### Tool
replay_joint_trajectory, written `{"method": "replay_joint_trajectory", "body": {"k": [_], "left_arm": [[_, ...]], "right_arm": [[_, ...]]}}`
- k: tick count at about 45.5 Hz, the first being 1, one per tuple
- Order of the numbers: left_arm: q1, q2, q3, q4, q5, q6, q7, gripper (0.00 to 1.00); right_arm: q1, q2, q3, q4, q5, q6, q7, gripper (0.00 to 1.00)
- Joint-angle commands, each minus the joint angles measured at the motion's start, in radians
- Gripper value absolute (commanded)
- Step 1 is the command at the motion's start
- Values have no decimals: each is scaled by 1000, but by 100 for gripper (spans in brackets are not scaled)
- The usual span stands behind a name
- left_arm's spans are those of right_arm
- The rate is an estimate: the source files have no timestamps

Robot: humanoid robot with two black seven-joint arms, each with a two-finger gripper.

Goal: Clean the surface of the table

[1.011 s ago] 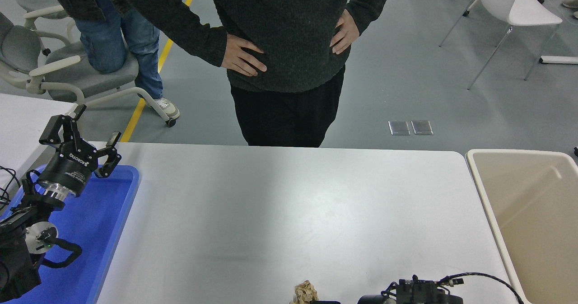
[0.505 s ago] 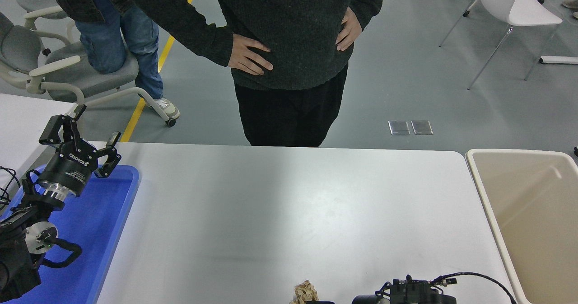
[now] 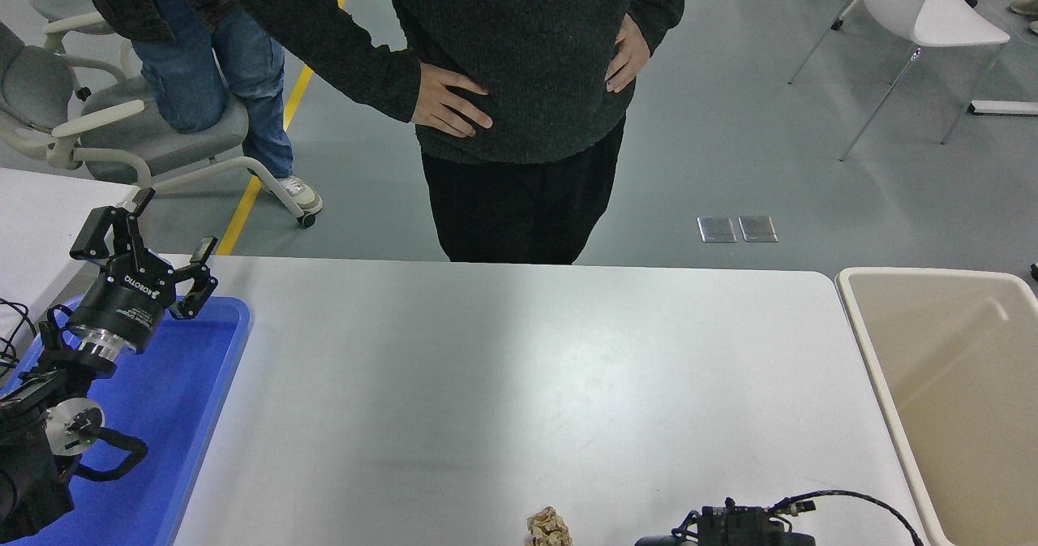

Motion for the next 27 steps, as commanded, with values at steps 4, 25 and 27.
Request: {"method": "replay_joint_trajectory", "body": {"k": [4, 25, 27], "left_arm": [[0, 0, 0, 0, 0, 0, 0, 100], [0, 0, 0, 0, 0, 0, 0, 100], [0, 0, 0, 0, 0, 0, 0, 100]], "right_arm": [[1, -25, 1, 8, 7, 43, 0, 0], [37, -169, 44, 135, 114, 68, -22, 0], [40, -189, 56, 150, 131, 76, -28, 0]]}}
